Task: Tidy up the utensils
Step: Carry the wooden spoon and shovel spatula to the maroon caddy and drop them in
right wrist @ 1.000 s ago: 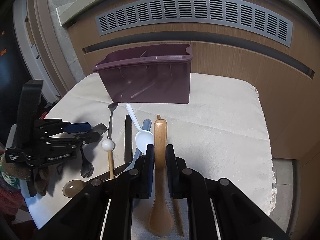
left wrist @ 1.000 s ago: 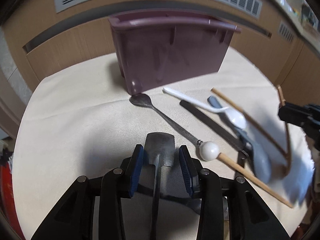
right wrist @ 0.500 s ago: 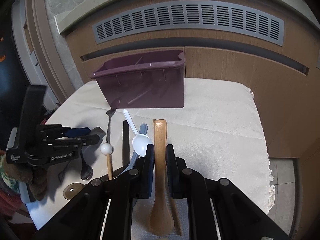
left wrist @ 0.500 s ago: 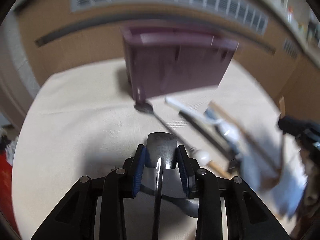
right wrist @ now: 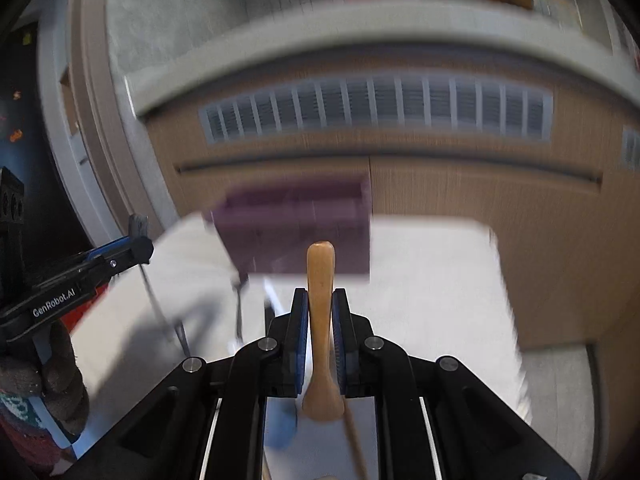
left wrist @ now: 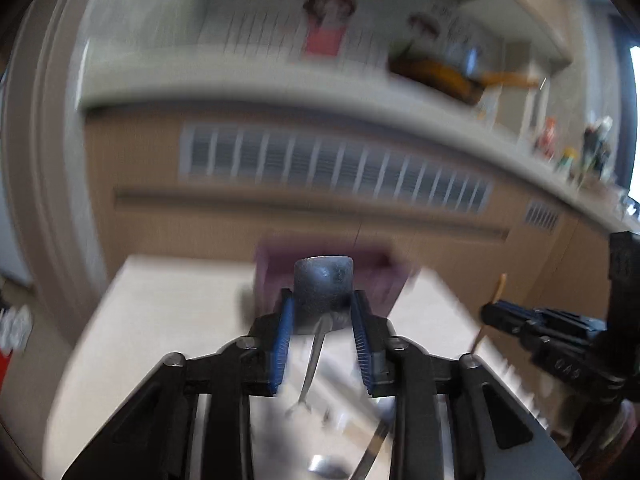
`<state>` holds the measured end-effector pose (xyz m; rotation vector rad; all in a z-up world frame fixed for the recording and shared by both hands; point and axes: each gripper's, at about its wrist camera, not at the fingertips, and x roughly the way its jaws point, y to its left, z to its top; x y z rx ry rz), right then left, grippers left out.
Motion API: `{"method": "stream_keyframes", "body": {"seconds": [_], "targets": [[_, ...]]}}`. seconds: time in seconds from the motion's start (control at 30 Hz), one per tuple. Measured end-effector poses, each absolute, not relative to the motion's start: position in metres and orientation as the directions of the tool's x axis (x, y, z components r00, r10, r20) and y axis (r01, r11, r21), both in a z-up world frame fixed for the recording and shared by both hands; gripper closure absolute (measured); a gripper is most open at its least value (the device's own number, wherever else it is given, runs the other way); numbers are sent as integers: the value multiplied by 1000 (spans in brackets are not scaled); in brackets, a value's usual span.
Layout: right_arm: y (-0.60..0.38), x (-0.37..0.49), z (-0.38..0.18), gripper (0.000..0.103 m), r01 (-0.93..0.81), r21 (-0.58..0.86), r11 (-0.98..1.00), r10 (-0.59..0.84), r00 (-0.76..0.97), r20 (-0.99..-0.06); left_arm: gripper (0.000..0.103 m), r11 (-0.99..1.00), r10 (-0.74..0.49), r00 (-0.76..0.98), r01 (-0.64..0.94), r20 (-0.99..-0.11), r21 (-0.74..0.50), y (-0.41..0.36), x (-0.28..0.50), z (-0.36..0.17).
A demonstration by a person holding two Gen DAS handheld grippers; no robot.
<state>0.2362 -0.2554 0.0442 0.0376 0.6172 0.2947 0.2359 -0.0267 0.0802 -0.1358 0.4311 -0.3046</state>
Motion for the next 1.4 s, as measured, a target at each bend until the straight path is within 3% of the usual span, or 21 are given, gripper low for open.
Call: {"method": "stream_keyframes", "body": {"seconds": [0.17,0.27,0.37,0.63,0.73,0.83,0.9,0.93,1.07,1.17,1.4], "targets": [[-250,272,150,91,-305,33,952,296,884,-362,90,907,-395,885,334,-246,-255,-23,279,154],[-249,302,169,91,-297,16,955,285,899,-332,90,917,-375,902,326,-214,-231,-23,299,163],[-251,330,165,91,-293,20,956,281,891,-358,90,924,-361,897,307,-254,-228,-14,317,151],[-257,343,123,91,-288,29,957,269,850,-453,88,922,-374,808,271,-456,-276,-11,333,69],[-258,336,111,91,-285,9,958,255,842,-476,75,923,-369,784,247,-499,-295,-9,330,47],[-258,327,103,91,-286,6,958,252,835,-489,65,926,-357,793,230,-494,-301,-10,312,32],[-260,318,99,91,-287,15,958,257,833,-490,47,933,-337,805,218,-489,-286,-15,300,20],[-261,315,97,91,-287,20,958,260,832,-491,45,943,-313,813,204,-492,-264,-19,297,14],[-261,305,93,91,-292,28,956,267,824,-500,44,958,-262,812,154,-522,-243,-19,308,1],[-262,298,93,91,-297,18,955,266,825,-499,44,940,-310,776,164,-549,-298,-17,314,-6],[-268,300,85,91,-277,29,960,252,821,-512,44,946,-296,815,178,-498,-271,-26,308,2]]}}
